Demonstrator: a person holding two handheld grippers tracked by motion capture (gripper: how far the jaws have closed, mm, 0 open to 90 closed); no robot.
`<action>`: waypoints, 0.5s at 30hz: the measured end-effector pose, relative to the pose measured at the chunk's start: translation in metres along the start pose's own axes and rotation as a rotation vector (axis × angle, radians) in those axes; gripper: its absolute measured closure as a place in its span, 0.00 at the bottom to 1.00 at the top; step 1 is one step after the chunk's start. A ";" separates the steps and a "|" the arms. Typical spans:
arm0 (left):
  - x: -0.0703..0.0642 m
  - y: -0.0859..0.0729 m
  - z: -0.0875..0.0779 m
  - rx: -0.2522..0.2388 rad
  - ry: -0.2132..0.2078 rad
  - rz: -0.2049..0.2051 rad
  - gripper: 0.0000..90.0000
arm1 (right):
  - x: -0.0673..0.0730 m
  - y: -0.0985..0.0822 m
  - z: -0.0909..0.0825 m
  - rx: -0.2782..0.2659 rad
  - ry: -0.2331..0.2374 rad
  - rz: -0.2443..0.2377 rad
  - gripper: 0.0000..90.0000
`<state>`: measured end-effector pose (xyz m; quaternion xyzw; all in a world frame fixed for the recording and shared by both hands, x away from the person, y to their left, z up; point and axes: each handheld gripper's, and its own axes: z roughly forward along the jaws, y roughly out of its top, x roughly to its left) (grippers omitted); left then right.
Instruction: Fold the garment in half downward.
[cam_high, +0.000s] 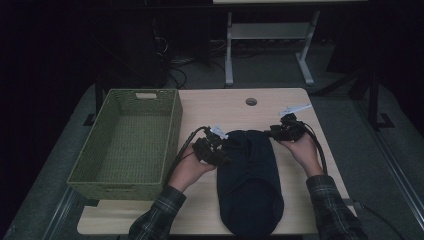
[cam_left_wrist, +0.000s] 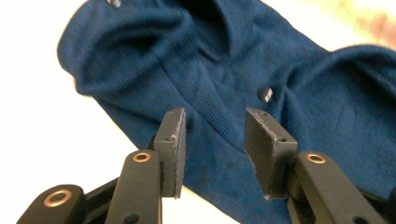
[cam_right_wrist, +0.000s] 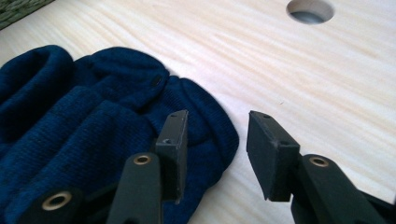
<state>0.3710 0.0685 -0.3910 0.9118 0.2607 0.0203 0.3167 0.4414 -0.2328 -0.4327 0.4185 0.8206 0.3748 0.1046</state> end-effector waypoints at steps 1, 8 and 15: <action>0.002 0.003 0.000 -0.009 0.007 0.000 0.62 | 0.000 0.002 0.000 0.000 0.001 -0.003 0.63; 0.022 0.023 0.003 -0.046 0.049 -0.010 0.59 | -0.001 0.009 -0.001 -0.007 -0.004 -0.012 0.64; 0.048 0.041 0.009 -0.075 0.120 -0.030 0.59 | -0.001 0.014 0.005 0.014 0.006 -0.017 0.63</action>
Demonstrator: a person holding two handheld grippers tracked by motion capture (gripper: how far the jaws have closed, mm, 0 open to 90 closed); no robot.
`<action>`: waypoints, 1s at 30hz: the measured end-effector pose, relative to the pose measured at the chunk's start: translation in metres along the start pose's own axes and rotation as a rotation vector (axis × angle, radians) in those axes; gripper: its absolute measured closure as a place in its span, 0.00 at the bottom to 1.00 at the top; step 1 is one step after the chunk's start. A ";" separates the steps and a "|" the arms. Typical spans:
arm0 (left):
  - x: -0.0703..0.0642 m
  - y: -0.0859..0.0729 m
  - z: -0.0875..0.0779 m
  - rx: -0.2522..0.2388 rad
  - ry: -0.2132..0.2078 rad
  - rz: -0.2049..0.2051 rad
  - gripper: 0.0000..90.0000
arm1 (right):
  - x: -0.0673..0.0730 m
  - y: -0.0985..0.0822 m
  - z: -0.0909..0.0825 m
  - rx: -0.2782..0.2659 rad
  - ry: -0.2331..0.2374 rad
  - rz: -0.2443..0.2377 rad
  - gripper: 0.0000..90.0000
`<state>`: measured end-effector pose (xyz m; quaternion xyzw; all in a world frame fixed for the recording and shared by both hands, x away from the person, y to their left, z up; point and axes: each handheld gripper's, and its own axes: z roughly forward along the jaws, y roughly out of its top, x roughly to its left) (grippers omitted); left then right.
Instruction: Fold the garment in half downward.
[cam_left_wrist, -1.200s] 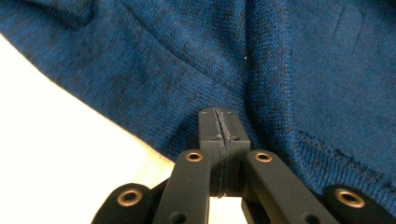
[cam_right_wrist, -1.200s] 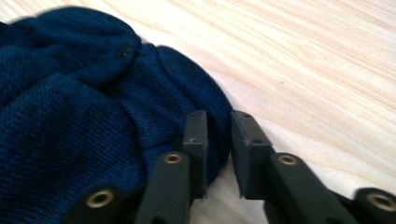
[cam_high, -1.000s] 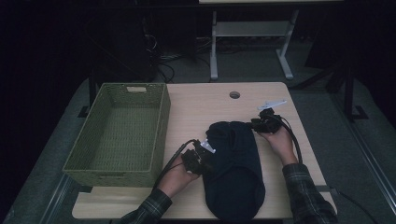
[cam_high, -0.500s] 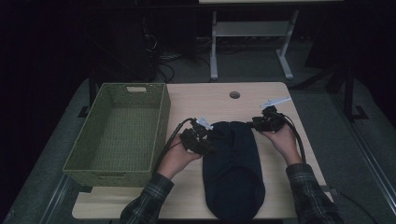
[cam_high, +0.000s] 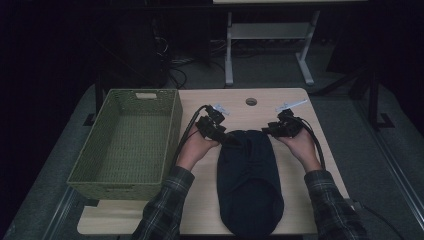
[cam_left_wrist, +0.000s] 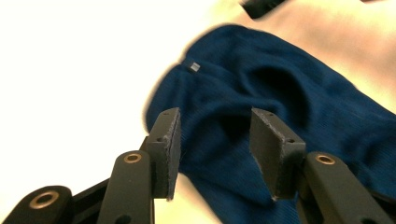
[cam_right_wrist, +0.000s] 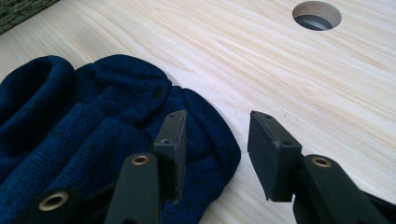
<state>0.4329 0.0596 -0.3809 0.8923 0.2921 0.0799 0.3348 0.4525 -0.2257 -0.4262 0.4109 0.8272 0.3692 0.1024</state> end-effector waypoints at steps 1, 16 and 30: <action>0.004 0.002 0.002 0.001 0.016 0.006 0.59 | 0.000 0.001 0.001 0.000 -0.001 0.000 0.63; 0.036 -0.001 0.063 0.108 0.045 -0.030 0.54 | -0.012 -0.005 0.018 0.028 0.017 0.029 0.64; 0.041 -0.011 0.082 0.145 -0.038 -0.057 0.58 | -0.019 -0.015 0.035 0.084 0.054 0.064 0.68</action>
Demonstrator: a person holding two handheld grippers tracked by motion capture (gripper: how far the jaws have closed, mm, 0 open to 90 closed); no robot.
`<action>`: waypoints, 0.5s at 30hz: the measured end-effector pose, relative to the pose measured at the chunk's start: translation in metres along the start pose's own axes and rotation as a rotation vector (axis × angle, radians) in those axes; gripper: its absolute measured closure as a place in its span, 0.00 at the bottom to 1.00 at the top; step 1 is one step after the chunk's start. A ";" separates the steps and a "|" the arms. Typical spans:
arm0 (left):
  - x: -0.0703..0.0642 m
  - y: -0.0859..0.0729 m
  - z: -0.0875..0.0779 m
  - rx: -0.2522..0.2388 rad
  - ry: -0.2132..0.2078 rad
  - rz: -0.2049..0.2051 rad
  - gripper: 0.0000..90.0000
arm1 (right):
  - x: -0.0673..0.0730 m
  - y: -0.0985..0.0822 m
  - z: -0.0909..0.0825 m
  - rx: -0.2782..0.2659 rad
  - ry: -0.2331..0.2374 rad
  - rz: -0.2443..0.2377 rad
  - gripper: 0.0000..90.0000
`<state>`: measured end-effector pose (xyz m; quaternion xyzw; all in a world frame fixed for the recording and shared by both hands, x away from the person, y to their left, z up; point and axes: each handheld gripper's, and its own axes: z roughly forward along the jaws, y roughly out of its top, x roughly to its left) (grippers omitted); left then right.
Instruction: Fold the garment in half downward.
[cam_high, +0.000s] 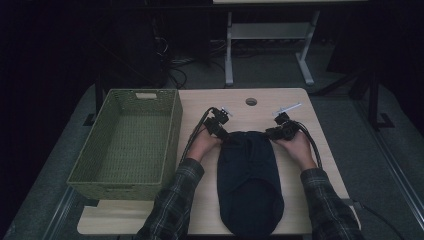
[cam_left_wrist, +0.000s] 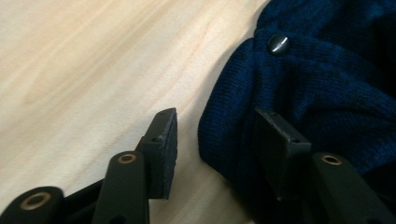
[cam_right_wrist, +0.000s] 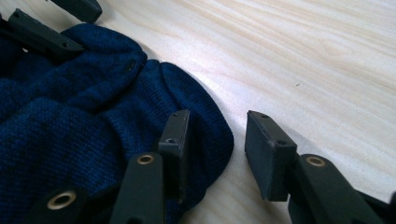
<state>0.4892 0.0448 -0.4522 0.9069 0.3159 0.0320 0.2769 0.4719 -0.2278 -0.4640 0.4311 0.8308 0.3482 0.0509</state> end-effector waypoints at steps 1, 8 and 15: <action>0.000 0.000 0.000 -0.002 -0.010 0.004 0.61 | 0.000 0.000 0.000 0.005 0.006 -0.001 0.70; -0.001 0.000 0.001 -0.004 -0.052 -0.007 0.85 | 0.003 -0.001 0.002 0.014 0.032 -0.017 0.85; -0.003 0.003 -0.008 0.000 0.007 0.006 0.88 | 0.014 0.004 -0.004 0.035 -0.039 -0.099 0.90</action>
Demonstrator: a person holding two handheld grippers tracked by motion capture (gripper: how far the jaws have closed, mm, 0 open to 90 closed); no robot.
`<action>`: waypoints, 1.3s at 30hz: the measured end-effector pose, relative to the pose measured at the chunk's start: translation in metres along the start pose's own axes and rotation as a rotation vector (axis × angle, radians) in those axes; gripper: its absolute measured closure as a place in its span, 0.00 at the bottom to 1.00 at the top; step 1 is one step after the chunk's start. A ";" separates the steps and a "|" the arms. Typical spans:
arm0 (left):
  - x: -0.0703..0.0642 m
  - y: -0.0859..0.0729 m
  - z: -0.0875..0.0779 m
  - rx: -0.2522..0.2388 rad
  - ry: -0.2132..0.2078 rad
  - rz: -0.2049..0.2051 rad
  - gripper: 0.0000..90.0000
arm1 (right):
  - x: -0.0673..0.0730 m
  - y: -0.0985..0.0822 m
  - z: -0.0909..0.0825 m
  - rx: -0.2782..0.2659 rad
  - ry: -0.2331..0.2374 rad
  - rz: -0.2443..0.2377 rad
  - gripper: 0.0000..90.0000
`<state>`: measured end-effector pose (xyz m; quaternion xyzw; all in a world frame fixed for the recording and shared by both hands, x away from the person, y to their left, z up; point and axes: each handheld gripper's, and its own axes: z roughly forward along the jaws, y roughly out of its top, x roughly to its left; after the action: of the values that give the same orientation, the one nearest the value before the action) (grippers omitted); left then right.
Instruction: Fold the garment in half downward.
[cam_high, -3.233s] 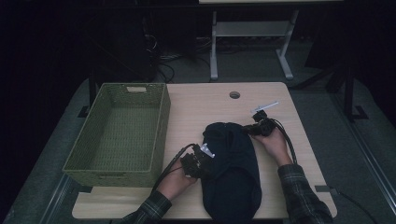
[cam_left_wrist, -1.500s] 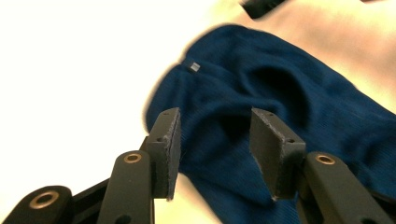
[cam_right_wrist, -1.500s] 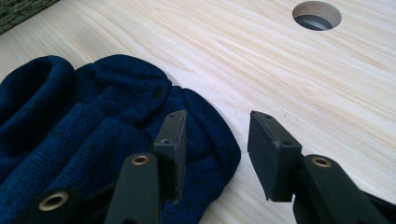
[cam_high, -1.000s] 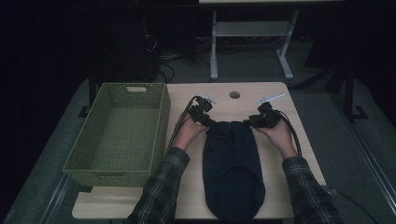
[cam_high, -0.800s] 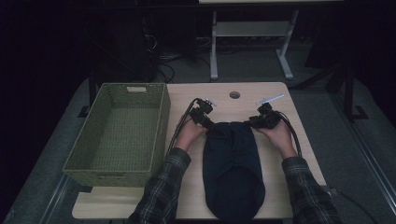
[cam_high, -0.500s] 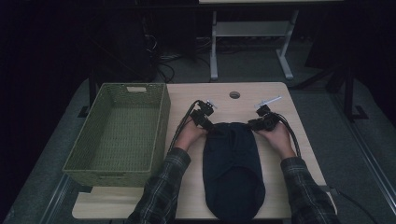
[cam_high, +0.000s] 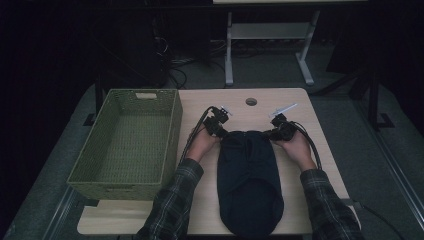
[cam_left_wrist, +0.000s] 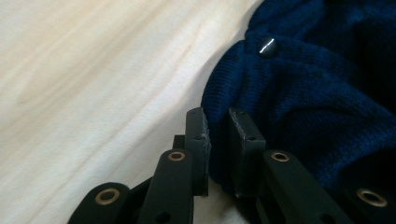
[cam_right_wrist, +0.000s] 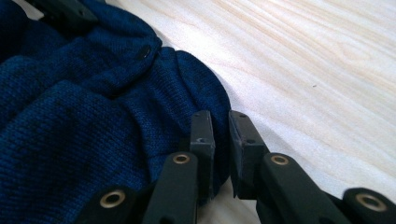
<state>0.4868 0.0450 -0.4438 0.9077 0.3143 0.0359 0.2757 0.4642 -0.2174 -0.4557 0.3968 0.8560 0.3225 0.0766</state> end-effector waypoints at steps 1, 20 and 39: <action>0.000 0.001 -0.006 -0.020 0.015 0.004 0.88 | 0.001 0.001 -0.002 -0.005 -0.006 -0.004 0.90; -0.017 0.038 -0.088 -0.197 0.146 0.107 0.88 | 0.015 0.037 -0.084 -0.228 -0.074 -0.088 0.91; -0.058 0.015 -0.117 -0.275 0.221 0.183 0.87 | 0.052 0.022 -0.105 -0.324 -0.118 -0.173 0.90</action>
<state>0.4209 0.0574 -0.3307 0.8768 0.2508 0.2029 0.3567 0.4027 -0.2206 -0.3537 0.3223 0.8179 0.4243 0.2172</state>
